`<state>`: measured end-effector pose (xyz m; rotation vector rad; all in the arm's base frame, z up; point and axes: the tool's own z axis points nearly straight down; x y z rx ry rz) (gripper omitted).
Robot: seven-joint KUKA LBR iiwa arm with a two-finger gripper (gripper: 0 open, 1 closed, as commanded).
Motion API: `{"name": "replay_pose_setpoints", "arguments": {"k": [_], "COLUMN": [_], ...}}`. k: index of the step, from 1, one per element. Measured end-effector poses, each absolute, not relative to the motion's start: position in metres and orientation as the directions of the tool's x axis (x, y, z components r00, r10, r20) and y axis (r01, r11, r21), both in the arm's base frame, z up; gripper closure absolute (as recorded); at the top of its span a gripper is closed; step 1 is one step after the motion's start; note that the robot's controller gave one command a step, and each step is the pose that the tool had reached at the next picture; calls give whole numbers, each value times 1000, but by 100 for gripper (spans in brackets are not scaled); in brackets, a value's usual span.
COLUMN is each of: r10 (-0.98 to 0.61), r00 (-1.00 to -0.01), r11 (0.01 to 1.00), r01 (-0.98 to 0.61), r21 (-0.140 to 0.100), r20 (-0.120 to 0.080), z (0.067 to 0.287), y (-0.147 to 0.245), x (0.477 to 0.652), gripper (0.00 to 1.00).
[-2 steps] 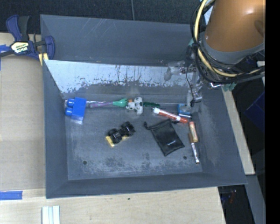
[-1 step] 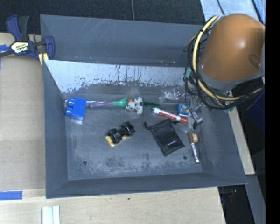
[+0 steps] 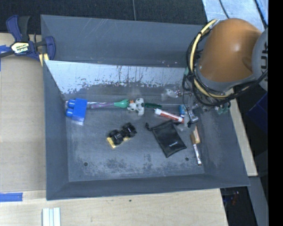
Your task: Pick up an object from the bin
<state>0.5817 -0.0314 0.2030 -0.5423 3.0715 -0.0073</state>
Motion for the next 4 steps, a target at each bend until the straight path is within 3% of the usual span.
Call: {"name": "replay_pose_setpoints", "arguments": {"k": [1, 2, 3, 4], "r10": [-352, -585, -565, -575], "r00": [-936, -810, -825, -818], "r11": [936, 811, 825, 818], "r01": [-351, -585, -565, -575], "r21": [-9, -15, -13, -7], "r20": [-20, -21, -19, -13], "z": [117, 105, 172, 245], "y": [-68, -55, -55, -92], "x": [598, 547, 568, 545], "gripper": [0, 0, 0, 0]}}
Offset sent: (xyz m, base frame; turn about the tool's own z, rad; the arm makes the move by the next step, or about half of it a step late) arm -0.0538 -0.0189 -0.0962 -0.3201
